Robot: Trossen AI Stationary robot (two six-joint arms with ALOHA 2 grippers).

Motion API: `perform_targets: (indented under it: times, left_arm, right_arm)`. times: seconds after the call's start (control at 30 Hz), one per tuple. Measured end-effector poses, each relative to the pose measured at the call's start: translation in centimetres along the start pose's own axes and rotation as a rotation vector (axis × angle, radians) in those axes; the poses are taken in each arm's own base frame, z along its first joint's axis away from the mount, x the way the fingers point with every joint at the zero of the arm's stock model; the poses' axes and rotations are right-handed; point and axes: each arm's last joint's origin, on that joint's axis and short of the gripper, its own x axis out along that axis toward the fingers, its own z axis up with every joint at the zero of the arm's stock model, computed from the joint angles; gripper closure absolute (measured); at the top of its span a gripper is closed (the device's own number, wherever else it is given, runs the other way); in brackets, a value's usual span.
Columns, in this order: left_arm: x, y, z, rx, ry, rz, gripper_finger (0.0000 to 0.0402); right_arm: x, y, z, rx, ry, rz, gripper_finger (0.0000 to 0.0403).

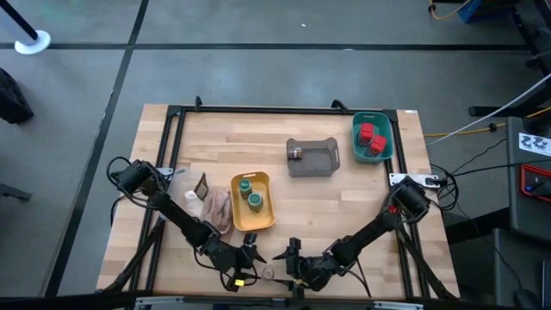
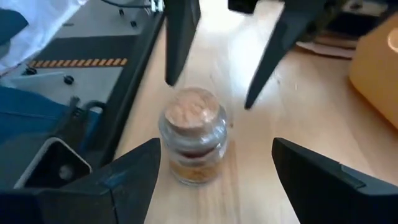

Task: Sort spices by type
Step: Put the brown seasoning bottle into the gray bin

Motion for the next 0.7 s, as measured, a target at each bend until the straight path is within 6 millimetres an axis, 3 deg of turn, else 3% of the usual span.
perform_targets:
  times: [0.47,0.7]
  left_arm:
    - [0.3,0.2,-0.5,-0.026,0.001,0.050,0.0178]
    - [2.2,0.0,-1.6,-0.018,0.027,0.073,0.0178]
  right_arm:
    - [2.0,0.8,0.2,0.014,-0.019,-0.002,0.0095]
    - [2.3,0.2,0.4,0.058,-0.015,-0.017,0.0095]
